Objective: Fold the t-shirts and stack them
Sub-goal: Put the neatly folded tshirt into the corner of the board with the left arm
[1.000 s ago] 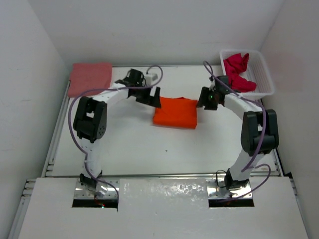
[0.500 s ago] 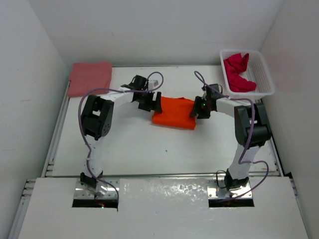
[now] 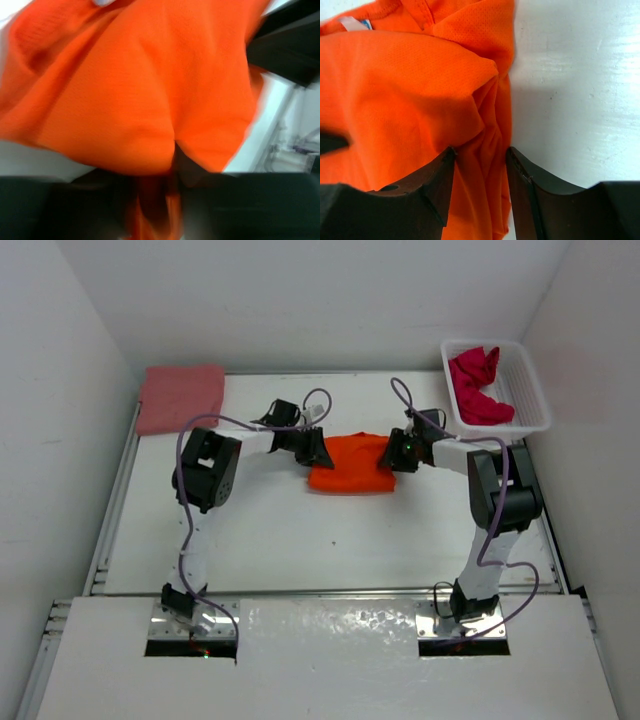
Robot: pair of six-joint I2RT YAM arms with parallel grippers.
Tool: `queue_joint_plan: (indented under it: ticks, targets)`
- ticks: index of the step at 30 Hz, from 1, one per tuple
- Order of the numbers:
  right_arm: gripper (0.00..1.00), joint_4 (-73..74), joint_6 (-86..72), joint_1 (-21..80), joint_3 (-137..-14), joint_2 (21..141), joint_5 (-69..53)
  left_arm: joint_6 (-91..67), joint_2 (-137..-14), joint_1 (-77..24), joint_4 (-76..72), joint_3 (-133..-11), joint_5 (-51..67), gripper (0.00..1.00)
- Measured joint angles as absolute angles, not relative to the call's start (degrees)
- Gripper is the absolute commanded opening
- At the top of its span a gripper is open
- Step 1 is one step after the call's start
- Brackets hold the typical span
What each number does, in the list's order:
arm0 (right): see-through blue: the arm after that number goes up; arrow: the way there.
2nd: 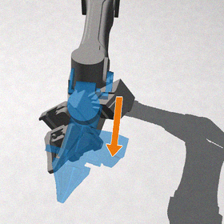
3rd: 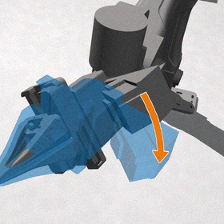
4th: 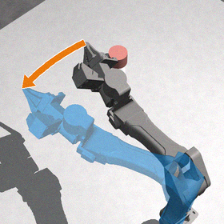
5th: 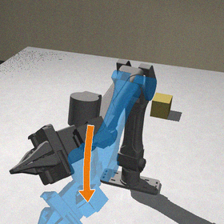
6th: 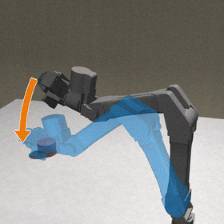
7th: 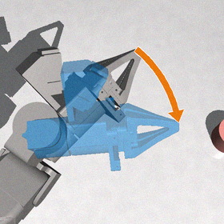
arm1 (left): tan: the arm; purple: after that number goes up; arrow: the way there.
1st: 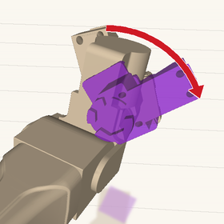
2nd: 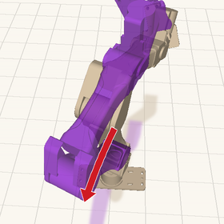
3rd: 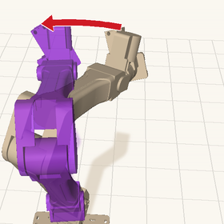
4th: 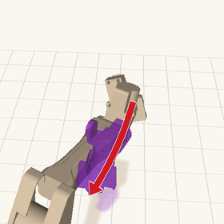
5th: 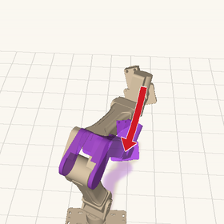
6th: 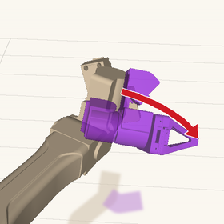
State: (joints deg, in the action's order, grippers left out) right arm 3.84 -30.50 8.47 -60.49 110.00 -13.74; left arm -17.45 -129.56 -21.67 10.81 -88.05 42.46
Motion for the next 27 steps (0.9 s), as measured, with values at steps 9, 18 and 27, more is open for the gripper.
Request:
queue_joint_plan:
  ticks: [9,18,27]
  targets:
    - [0.49,2.04,-30.65,8.43,-59.79,109.93,-15.0,-22.09,-130.93,-19.27,6.85,-84.99,46.74,0.0]
    - [0.51,15.11,-24.56,8.03,-60.36,103.28,-13.23,-11.73,-129.01,-14.76,20.62,-90.96,39.09,0.0]
    - [0.51,20.08,-21.17,7.62,-60.38,95.29,-10.92,7.73,-135.61,-9.52,39.72,-121.21,20.67,0.0]
